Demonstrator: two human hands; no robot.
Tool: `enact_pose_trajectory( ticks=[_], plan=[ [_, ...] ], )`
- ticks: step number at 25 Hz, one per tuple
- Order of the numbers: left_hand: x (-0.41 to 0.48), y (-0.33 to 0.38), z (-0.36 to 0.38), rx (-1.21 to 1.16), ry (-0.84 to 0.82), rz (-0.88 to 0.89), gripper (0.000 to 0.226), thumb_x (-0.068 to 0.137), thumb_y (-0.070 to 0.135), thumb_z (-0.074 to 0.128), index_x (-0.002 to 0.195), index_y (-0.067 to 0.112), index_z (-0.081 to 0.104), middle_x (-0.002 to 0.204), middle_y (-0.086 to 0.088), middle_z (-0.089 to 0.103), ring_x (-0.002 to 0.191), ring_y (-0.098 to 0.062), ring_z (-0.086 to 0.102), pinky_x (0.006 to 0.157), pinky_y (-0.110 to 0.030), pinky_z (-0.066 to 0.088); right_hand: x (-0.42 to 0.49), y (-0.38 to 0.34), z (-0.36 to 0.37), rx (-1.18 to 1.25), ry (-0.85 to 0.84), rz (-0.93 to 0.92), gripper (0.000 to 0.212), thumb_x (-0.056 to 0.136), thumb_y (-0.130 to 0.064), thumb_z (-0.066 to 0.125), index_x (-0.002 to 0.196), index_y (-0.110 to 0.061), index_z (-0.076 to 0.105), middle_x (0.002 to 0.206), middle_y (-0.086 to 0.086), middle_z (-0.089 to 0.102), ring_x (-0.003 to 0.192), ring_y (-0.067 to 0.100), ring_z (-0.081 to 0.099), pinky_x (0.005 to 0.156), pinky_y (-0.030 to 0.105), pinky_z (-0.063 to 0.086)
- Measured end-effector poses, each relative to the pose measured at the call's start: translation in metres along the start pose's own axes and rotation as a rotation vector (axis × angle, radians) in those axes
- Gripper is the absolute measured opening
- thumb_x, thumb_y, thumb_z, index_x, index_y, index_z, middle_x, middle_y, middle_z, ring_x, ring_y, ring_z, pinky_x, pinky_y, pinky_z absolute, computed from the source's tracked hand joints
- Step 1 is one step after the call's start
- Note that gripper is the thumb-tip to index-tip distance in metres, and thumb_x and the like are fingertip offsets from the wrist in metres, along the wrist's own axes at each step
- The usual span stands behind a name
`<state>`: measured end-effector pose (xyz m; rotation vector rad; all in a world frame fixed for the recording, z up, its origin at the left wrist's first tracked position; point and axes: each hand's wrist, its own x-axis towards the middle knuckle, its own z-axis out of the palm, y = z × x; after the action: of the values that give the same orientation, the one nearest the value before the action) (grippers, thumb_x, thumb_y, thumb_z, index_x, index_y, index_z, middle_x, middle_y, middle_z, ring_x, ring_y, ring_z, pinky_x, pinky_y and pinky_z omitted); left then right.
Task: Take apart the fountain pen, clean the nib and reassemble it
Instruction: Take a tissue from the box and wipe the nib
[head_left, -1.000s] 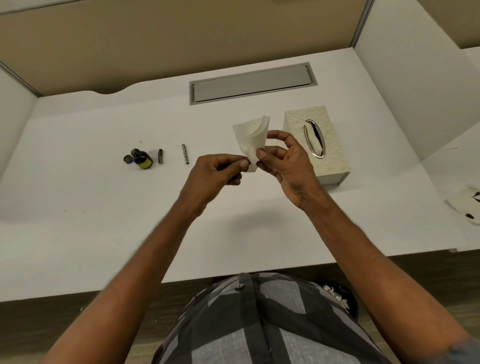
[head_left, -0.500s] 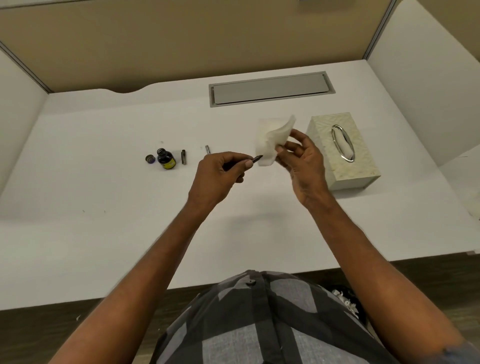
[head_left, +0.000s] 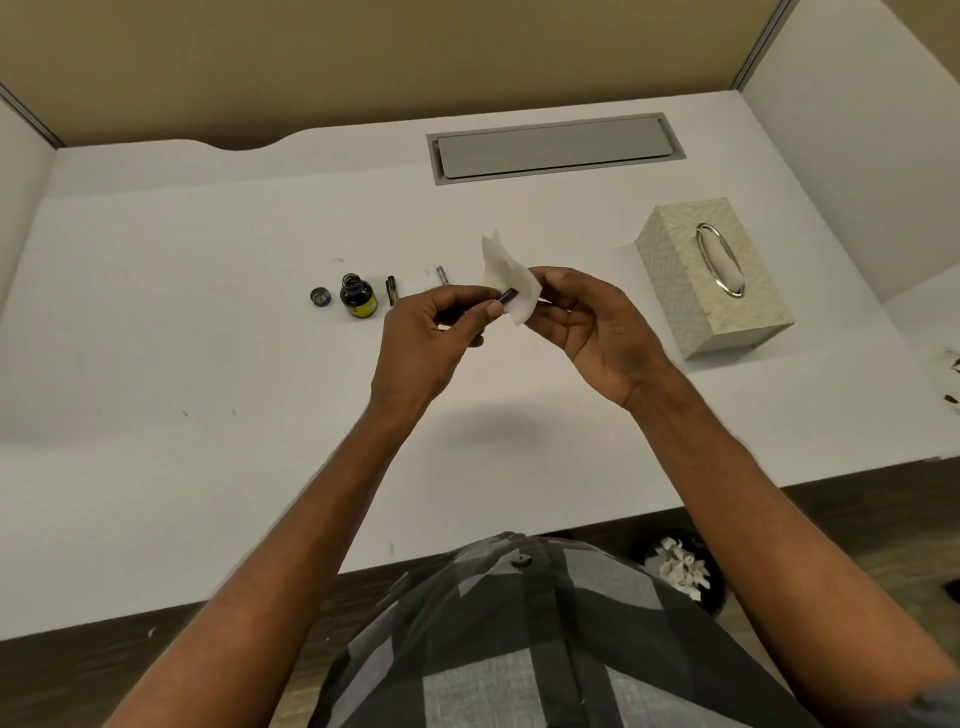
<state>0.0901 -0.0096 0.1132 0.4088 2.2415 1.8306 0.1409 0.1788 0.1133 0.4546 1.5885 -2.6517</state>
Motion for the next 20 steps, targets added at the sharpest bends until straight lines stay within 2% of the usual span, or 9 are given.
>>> enact_pose_trajectory(
  ticks=[2,6,9,11,12,14,17,18,20],
  plan=[
    [0.002,-0.002,-0.003,-0.008,-0.012,0.022,0.02,0.092,0.023,0.074,0.109,0.015,0.078,0.097,0.002,0.079,0.082,-0.013,0.072,0.072,-0.023,0.06,0.0,0.003,0.007,-0.077,0.016,-0.029,0.013,0.102,-0.006,0.059,0.11,-0.006,0.069,0.105,0.009,0.078,0.098,0.02,0.075,0.086,0.027,0.06],
    [0.003,-0.003,-0.01,0.108,-0.019,0.106,0.015,0.091,0.025,0.074,0.104,0.018,0.078,0.094,0.008,0.076,0.081,-0.011,0.07,0.071,-0.026,0.059,0.002,0.008,0.014,-0.261,0.025,-0.113,0.033,0.095,-0.001,0.07,0.124,-0.015,0.065,0.095,0.009,0.078,0.092,0.022,0.075,0.084,0.031,0.059],
    [0.007,-0.006,-0.023,0.357,-0.012,0.355,0.014,0.091,0.024,0.074,0.102,0.015,0.077,0.091,0.003,0.072,0.08,-0.014,0.065,0.071,-0.026,0.052,0.002,0.013,0.018,-0.355,0.002,-0.154,0.021,0.094,-0.001,0.071,0.115,-0.004,0.071,0.095,0.023,0.072,0.08,0.027,0.072,0.08,0.033,0.058],
    [0.012,-0.011,-0.031,0.556,-0.057,0.516,0.015,0.092,0.021,0.072,0.104,0.012,0.076,0.091,-0.003,0.07,0.083,-0.02,0.062,0.074,-0.032,0.052,0.004,0.017,0.02,-0.383,0.009,-0.147,0.018,0.093,0.0,0.072,0.111,0.002,0.071,0.093,0.024,0.072,0.076,0.029,0.069,0.081,0.034,0.057],
    [0.013,-0.012,-0.032,0.586,-0.076,0.528,0.014,0.093,0.02,0.071,0.104,0.012,0.075,0.091,-0.003,0.071,0.084,-0.02,0.063,0.076,-0.035,0.053,0.004,0.018,0.022,-0.395,0.018,-0.141,0.017,0.093,0.0,0.072,0.11,0.003,0.071,0.093,0.023,0.071,0.076,0.028,0.068,0.082,0.034,0.057],
    [0.012,-0.012,-0.034,0.465,-0.13,0.38,0.013,0.095,0.022,0.069,0.105,0.016,0.076,0.092,0.003,0.074,0.083,-0.014,0.066,0.076,-0.034,0.055,0.003,0.019,0.021,-0.402,0.034,-0.125,0.012,0.092,0.0,0.071,0.104,-0.002,0.074,0.092,0.019,0.072,0.081,0.026,0.068,0.084,0.035,0.056],
    [0.016,-0.011,-0.037,0.123,-0.281,-0.036,0.016,0.095,0.024,0.07,0.106,0.017,0.078,0.09,-0.003,0.076,0.078,-0.01,0.072,0.074,-0.024,0.059,0.0,0.019,0.02,-0.333,0.036,-0.078,0.019,0.091,0.005,0.069,0.1,-0.011,0.075,0.096,0.011,0.074,0.091,0.022,0.071,0.088,0.032,0.057],
    [0.016,-0.01,-0.038,0.085,-0.299,-0.07,0.016,0.093,0.023,0.072,0.106,0.016,0.078,0.091,-0.005,0.077,0.078,-0.01,0.072,0.074,-0.023,0.058,0.0,0.02,0.02,-0.313,0.04,-0.069,0.02,0.091,0.006,0.069,0.102,-0.01,0.074,0.098,0.014,0.072,0.093,0.024,0.07,0.089,0.033,0.058],
    [0.017,-0.012,-0.038,0.234,-0.207,0.119,0.017,0.088,0.023,0.077,0.104,0.016,0.078,0.09,0.0,0.076,0.08,-0.013,0.071,0.074,-0.026,0.058,0.002,0.024,0.022,-0.272,0.085,-0.047,0.021,0.091,0.005,0.069,0.109,-0.005,0.073,0.103,0.02,0.066,0.094,0.028,0.068,0.088,0.033,0.06]
  ],
)
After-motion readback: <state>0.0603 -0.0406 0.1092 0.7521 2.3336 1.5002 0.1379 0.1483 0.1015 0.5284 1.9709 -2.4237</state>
